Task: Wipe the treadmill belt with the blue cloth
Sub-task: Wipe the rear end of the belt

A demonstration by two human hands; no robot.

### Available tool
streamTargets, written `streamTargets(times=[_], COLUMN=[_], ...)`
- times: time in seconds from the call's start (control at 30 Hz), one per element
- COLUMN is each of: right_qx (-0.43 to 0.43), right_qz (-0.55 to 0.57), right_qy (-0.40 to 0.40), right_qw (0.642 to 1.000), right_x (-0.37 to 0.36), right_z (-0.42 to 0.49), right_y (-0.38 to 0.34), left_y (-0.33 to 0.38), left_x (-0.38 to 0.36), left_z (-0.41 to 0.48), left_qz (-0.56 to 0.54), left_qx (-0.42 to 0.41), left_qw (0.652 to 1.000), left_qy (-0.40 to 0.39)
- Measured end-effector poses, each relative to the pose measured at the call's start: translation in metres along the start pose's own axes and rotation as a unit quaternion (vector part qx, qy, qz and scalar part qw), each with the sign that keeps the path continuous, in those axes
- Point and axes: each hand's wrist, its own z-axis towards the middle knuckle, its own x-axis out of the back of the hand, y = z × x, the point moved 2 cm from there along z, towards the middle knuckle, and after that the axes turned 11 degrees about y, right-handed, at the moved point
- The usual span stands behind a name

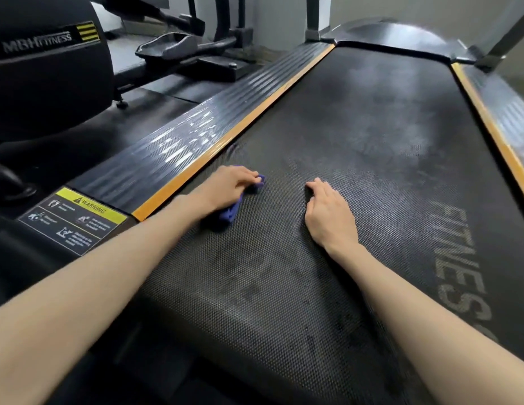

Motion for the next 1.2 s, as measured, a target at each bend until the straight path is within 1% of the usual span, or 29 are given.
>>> streamTargets(times=[0.03,0.07,0.13,0.23,0.3,0.33,0.37,0.4,0.47,0.5,0.53,0.57,0.6,0.7,0.77,0.83,0.87,0.93,1.03,1.07,1.1,1.17,1.2], right_qx=[0.0,0.0,0.0,0.005,0.005,0.006,0.008,0.009,-0.001,-0.004,-0.005,-0.004,-0.002,0.009,0.013,0.009,0.006,-0.009,-0.099,-0.118,-0.124,-0.123,-0.124], right_qz=[0.003,0.003,0.0,-0.007,-0.008,-0.009,-0.011,-0.011,-0.004,0.001,0.004,0.005,0.003,-0.005,-0.01,-0.013,-0.009,0.025,0.144,0.144,0.108,-0.017,-0.06], right_qy=[0.003,0.008,0.012,0.013,0.017,0.015,0.014,0.013,0.006,0.004,0.007,0.009,0.012,0.021,0.018,0.016,0.012,0.006,0.015,0.018,0.021,0.022,0.022], right_qw=[1.0,1.0,1.0,1.0,1.0,1.0,1.0,1.0,1.0,1.0,1.0,1.0,1.0,1.0,1.0,1.0,1.0,1.0,0.984,0.982,0.986,0.992,0.99], right_x=[0.001,0.001,0.001,-0.001,-0.001,-0.001,-0.001,0.0,0.002,0.002,0.003,0.004,0.004,0.002,-0.001,-0.002,-0.002,-0.001,0.016,0.023,0.03,0.04,0.041], right_z=[0.0,0.001,0.001,0.0,0.001,0.001,0.001,0.001,-0.001,-0.001,-0.001,-0.001,0.0,0.0,0.0,0.001,0.001,0.002,0.007,0.009,0.008,-0.002,-0.008], right_y=[0.0,0.0,0.0,-0.001,-0.001,-0.001,-0.002,-0.002,-0.002,-0.002,-0.002,-0.003,-0.002,-0.002,-0.002,0.0,0.001,0.0,0.007,0.017,0.029,0.056,0.067], left_y=[0.002,0.009,0.028,0.061,0.068,0.066,0.062,0.055,0.033,0.021,0.015,0.014,0.018,0.048,0.064,0.066,0.065,0.061,0.049,0.045,0.041,0.034,0.033], left_x=[-0.001,0.0,0.006,0.017,0.018,0.017,0.014,0.01,0.001,-0.003,-0.006,-0.007,-0.007,0.004,0.01,0.01,0.009,0.002,-0.011,-0.015,-0.019,-0.028,-0.032], left_z=[0.001,-0.002,-0.025,-0.081,-0.096,-0.092,-0.08,-0.063,-0.023,-0.009,-0.001,-0.001,-0.006,-0.054,-0.089,-0.096,-0.093,-0.072,-0.022,-0.008,0.004,0.018,0.02], left_qz=[0.022,0.026,-0.019,-0.091,-0.111,-0.104,-0.081,-0.044,0.027,0.047,0.054,0.051,0.037,-0.007,-0.031,-0.043,-0.043,-0.025,0.039,0.055,0.067,0.094,0.106], left_qx=[0.009,-0.017,-0.108,-0.215,-0.265,-0.269,-0.253,-0.217,-0.099,-0.038,-0.008,-0.009,-0.026,-0.154,-0.217,-0.233,-0.221,-0.166,-0.059,-0.024,0.001,0.04,0.04], left_qw=[1.0,1.0,0.992,0.96,0.943,0.944,0.954,0.969,0.993,0.998,0.998,0.999,0.999,0.987,0.972,0.967,0.97,0.984,0.997,0.998,0.998,0.995,0.993], left_qy=[0.009,-0.004,-0.07,-0.156,-0.168,-0.16,-0.136,-0.105,-0.051,-0.029,-0.01,0.004,0.001,-0.04,-0.078,-0.095,-0.091,-0.058,-0.011,-0.006,0.002,0.02,0.026])
